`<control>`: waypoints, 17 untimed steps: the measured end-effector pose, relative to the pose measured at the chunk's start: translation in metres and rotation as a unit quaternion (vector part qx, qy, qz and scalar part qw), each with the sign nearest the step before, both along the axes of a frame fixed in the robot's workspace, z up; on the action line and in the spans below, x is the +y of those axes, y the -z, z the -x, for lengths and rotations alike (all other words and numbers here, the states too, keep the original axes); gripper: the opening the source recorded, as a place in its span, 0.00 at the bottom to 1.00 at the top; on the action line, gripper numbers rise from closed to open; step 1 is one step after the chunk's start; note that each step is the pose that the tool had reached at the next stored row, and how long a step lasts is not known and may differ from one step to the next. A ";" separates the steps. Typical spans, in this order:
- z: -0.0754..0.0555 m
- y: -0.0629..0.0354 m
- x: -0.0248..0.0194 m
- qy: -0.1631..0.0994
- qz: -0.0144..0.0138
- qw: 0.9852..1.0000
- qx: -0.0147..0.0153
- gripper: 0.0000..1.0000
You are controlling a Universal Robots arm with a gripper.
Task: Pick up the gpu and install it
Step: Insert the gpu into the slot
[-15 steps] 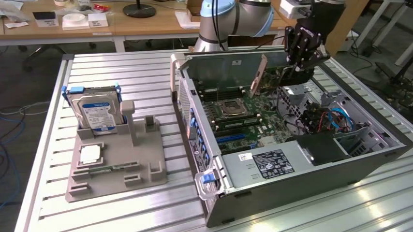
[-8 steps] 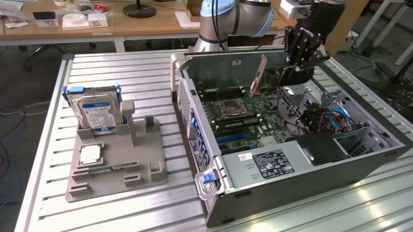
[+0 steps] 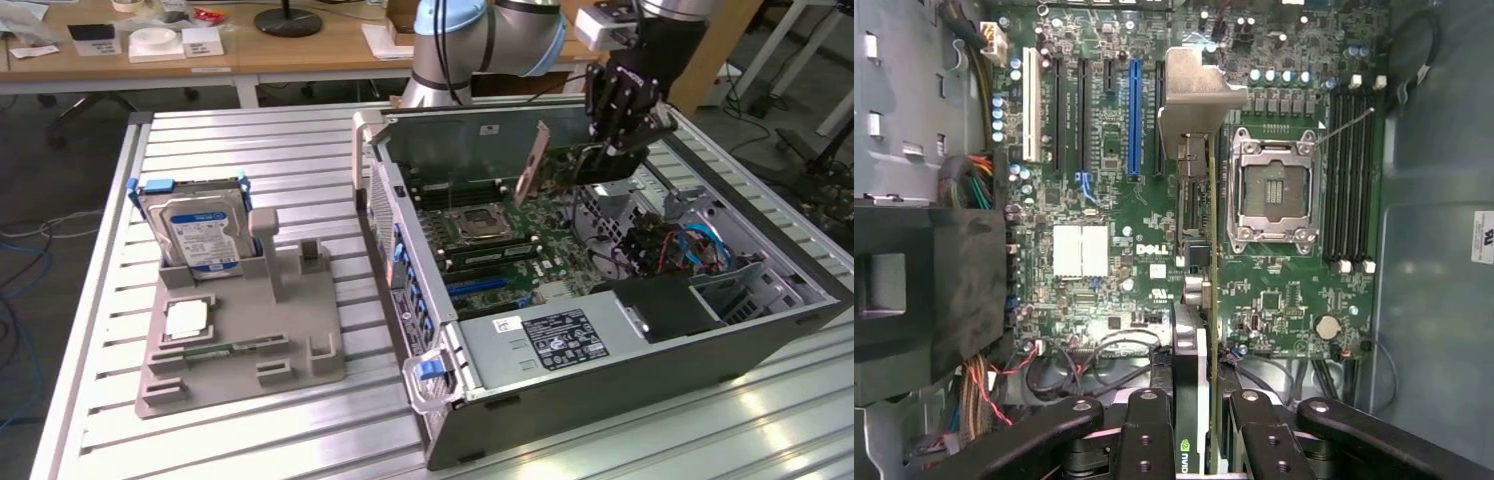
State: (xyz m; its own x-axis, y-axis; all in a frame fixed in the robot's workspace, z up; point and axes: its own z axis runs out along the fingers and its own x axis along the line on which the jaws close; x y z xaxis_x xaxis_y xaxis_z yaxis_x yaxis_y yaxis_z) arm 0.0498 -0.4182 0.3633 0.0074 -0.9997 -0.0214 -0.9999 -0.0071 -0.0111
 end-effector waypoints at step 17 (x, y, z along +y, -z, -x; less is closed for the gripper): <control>0.010 0.0123 -0.0005 0.001 0.000 1.000 -0.009 0.27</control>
